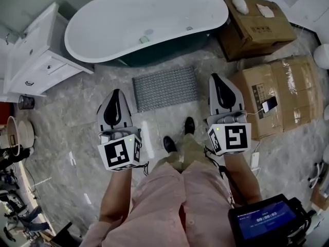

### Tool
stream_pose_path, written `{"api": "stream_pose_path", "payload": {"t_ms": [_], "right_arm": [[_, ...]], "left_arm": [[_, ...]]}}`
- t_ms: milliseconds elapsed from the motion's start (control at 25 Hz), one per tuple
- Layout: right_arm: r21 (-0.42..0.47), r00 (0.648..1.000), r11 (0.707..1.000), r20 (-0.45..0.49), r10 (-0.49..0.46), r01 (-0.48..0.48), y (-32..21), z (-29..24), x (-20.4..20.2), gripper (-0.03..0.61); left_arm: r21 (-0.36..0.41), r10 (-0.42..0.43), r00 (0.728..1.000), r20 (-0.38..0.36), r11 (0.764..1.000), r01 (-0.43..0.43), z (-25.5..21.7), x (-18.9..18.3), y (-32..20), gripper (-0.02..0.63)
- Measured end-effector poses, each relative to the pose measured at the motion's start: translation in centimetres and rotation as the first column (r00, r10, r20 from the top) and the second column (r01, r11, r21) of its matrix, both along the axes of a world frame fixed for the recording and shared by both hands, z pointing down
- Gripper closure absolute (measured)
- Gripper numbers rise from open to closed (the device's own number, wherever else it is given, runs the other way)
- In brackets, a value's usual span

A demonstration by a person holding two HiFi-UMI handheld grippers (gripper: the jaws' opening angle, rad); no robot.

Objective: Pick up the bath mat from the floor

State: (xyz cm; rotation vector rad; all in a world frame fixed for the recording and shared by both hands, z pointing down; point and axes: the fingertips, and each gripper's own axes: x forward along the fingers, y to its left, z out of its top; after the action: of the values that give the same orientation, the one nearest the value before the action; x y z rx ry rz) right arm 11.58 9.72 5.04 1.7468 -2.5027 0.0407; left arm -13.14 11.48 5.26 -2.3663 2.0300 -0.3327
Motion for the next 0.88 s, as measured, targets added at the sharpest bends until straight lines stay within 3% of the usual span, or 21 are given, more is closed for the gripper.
{"api": "stream_pose_path", "payload": {"t_ms": [280,520,880], "right_arm": [[0.013,1.0,1.0,0.022,-0.019,0.018,-1.5,-1.2,-1.6,0.56],[0.017,0.997,0.999,0.065,-0.031,0.03,-7.5,-0.3,4.4,0.56],[0.044,0.991,0.996,0.113,-0.078,0.074,-12.0,-1.1,6.3,0.56]], "left_arm": [[0.003,-0.019,1.0,0.024,1.0,0.019,-1.5,-1.6,-0.9,0.589],[0.013,-0.043,0.997,0.064,0.999,0.042,-1.9,4.0,-6.0,0.589],[0.051,-0.115,0.988,0.099,0.993,0.11,-4.0,5.7,-8.3,0.589]]}}
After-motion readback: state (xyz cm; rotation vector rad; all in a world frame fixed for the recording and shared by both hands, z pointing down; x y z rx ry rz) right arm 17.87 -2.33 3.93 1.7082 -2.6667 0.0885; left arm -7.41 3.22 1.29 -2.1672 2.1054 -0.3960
